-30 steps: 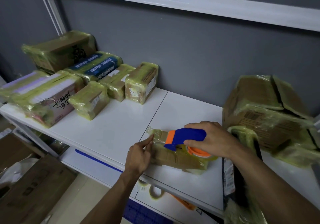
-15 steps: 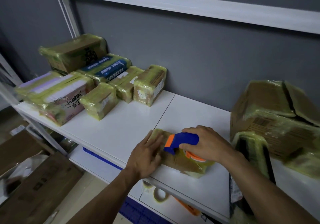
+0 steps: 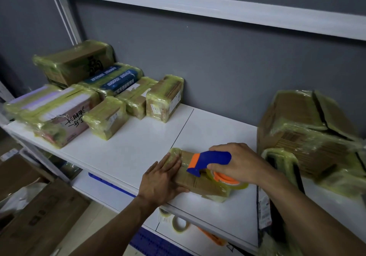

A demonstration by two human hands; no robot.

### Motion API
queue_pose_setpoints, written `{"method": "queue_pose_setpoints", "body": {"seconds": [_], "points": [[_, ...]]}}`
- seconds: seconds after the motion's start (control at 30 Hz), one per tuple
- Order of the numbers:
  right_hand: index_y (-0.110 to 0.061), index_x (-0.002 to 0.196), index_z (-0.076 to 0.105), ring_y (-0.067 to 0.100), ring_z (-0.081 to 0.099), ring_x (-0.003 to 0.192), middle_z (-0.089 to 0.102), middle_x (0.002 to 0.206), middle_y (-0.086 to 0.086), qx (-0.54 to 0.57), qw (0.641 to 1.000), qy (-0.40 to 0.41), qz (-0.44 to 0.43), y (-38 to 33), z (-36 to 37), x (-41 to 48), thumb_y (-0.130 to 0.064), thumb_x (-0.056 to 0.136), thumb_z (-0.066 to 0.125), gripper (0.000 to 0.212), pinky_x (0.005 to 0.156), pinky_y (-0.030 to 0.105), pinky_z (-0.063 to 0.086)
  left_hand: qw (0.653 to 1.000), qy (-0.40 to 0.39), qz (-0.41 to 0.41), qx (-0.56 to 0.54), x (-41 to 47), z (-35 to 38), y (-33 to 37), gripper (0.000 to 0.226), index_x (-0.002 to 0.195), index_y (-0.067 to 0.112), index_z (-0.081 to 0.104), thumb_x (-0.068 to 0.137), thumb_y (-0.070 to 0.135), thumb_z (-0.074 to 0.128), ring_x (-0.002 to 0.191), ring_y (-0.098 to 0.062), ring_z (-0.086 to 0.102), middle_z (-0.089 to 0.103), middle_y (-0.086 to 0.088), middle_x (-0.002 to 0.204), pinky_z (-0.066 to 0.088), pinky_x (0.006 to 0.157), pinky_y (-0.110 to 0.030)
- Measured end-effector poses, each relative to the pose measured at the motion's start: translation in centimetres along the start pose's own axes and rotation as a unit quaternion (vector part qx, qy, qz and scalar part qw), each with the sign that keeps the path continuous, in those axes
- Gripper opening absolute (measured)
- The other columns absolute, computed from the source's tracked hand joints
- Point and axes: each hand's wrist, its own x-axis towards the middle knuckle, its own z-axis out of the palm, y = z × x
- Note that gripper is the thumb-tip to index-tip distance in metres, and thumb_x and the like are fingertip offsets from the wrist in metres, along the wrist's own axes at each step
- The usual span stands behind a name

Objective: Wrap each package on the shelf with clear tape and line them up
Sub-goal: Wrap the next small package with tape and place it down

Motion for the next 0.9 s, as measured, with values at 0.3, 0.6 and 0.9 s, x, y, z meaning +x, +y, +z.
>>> {"method": "queue_pose_setpoints", "body": {"seconds": [0.3,0.6,0.9], "points": [[-0.035,0.098,0.067,0.01,0.062,0.087,0.068,0.089,-0.012,-0.046,0.998,-0.006,0.031,-0.8,1.1,0.9,-0.057,0.08,0.066,0.029,0.076,0.039,0.057,0.998,-0.033,0.034,0.046,0.9,-0.8,-1.4,0.102,0.162,0.034,0.01,0.081,0.093,0.029,0.155,-0.018,-0.01,-0.015,0.02,0.164,-0.008,0.124,-0.047],[-0.045,0.142,0.052,0.015,0.052,0.126,0.056,0.138,-0.01,-0.04,0.994,-0.026,0.1,0.3,1.7,2.0,-0.069,0.079,0.051,0.068,0.103,0.033,0.047,0.998,0.026,0.044,-0.02,1.2,0.4,0.9,0.112,0.16,0.034,0.024,0.07,0.1,0.036,0.154,-0.007,0.01,0.022,0.012,0.165,0.008,0.125,-0.04],[-0.041,0.123,0.064,0.005,0.062,0.103,0.067,0.112,-0.022,0.059,0.995,0.04,0.066,1.0,1.6,0.7,-0.065,0.077,0.074,0.053,0.083,0.021,0.053,0.996,0.077,0.049,-0.019,1.2,0.7,0.8,0.103,0.154,0.029,0.041,0.076,0.096,0.037,0.15,-0.012,0.031,0.039,0.009,0.159,0.033,0.12,-0.046]]}}
